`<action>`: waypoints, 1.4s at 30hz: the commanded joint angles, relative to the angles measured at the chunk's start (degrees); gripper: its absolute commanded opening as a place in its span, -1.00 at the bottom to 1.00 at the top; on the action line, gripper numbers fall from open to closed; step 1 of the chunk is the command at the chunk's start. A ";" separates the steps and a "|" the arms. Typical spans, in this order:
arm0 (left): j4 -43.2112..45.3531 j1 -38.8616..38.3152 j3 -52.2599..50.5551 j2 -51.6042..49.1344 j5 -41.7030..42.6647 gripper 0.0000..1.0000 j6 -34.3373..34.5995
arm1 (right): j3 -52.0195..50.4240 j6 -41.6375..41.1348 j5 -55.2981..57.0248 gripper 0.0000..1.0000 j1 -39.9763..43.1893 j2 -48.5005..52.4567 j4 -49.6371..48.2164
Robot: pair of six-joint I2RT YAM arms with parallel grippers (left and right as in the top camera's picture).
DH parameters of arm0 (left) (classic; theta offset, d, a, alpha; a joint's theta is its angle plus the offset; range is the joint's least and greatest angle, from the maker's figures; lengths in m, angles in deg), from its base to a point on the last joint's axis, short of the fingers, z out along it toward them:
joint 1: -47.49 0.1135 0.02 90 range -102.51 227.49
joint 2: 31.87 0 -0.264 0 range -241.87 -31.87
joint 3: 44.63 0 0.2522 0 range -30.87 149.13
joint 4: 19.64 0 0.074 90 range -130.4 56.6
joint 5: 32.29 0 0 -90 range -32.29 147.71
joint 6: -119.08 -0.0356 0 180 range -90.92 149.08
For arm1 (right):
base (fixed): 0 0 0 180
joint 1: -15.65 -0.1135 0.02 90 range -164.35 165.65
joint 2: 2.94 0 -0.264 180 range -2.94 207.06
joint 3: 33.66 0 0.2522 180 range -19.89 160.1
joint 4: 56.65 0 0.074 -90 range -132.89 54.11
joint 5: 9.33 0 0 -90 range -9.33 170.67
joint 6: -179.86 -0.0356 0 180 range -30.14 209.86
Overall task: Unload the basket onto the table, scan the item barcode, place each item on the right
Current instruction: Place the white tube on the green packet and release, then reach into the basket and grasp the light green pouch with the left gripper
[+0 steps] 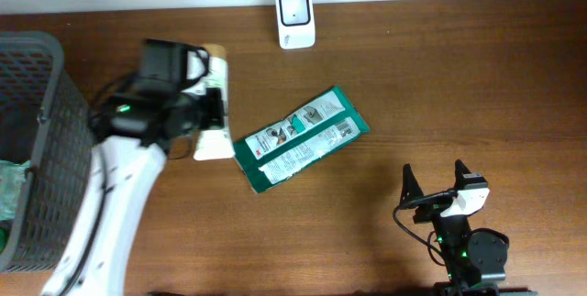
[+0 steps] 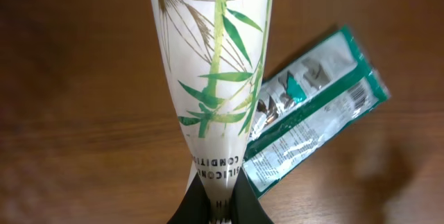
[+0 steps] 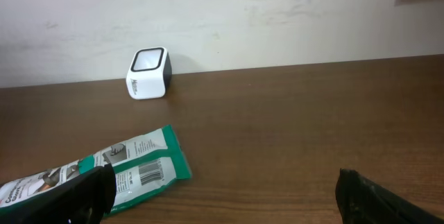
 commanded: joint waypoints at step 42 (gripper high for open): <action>6.58 52.78 8.59 -4.50 -20.96 0.57 2.16 | -0.50 -0.31 0.11 0.97 0.33 -0.24 0.02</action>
